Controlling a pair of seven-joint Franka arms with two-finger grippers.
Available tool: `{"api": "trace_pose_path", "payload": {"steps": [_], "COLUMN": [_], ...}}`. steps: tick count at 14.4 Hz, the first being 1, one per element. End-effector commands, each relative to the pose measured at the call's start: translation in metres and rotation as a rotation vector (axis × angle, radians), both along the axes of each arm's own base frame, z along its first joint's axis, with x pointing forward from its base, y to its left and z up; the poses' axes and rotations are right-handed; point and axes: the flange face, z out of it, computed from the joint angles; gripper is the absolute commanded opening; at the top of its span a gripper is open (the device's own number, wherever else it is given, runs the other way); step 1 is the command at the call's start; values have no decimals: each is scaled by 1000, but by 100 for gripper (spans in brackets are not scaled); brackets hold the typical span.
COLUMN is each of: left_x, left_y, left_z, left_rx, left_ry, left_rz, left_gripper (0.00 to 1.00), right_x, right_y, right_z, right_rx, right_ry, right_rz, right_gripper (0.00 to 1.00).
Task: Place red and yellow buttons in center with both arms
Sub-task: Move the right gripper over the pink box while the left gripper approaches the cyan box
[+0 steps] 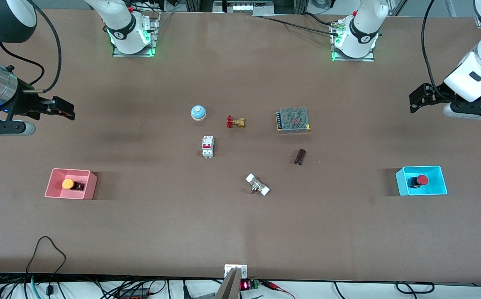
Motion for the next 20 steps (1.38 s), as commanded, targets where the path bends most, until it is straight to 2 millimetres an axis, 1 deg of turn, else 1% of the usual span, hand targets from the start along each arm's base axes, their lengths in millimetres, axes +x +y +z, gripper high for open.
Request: {"api": "trace_pose_path", "payload": {"steps": [1,4,6,8,9,11,12,13,14,15,17,18,19,20], "left_x": [3,3,3,3,3,3,3,3,3,3,4,4,5,11], "left_y": [-1,-1,-1,-1,-1,-1,-1,-1,-1,-1,-1,-1,-1,0], "left_z": [6,5,5,5,5,5,5,5,5,5,5,4,3,-4], "left_rx": [-10,-10,-10,-10,-10,-10,-10,-10,-10,-10,-10,-9,-9,-8], "left_ry": [6,8,8,8,8,8,8,8,8,8,8,8,6,18], "left_rz": [-18,-18,-18,-18,-18,-18,-18,-18,-18,-18,-18,-19,-17,-18], "left_gripper": [100,100,100,100,100,100,100,100,100,100,100,100,100,100], "right_x": [1,2,2,6,10,18,21,26,30,38,54,61,68,75], "right_y": [-3,-4,-9,-14,-25,-35,-45,-50,-63,-76,-95,-105,-109,-117], "right_z": [5,5,3,-6,-13,-34,-42,-48,-59,-75,-102,-116,-131,-148], "right_rx": [-1,9,15,16,13,7,5,-4,-12,-13,-11,-12,-9,-10], "right_ry": [5,2,4,8,12,41,36,11,7,-1,-32,-41,-52,-64], "right_rz": [-18,-16,-27,-32,-46,-61,-75,-74,-73,-53,-3,-15,-17,-25], "right_gripper": [100,100,100,100,100,100,100,100,100,100,100,100,100,100]}}
